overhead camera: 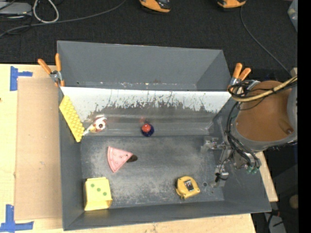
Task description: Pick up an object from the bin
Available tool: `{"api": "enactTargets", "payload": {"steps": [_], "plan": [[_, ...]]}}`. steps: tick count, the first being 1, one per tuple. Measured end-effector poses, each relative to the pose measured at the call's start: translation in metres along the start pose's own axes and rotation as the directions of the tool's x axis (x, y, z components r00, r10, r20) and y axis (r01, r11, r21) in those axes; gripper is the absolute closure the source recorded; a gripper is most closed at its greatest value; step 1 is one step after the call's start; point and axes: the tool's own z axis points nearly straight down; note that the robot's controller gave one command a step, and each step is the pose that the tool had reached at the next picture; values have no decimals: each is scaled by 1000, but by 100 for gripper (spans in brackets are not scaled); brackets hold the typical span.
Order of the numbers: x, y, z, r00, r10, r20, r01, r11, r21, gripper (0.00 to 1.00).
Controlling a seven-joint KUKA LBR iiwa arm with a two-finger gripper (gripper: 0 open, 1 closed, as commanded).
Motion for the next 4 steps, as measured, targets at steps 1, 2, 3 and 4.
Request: {"api": "enactTargets", "payload": {"steps": [1,2,3,4], "plan": [[-3,6,39,996,-85,-2,85,996,-2,0],[-9,49,56,1000,21,-2,-21,1000,-2,0],[-2,84,62,990,-140,-3,140,990,-2,0],[-5,111,75,972,-235,-4,235,972,-4,0]]}}
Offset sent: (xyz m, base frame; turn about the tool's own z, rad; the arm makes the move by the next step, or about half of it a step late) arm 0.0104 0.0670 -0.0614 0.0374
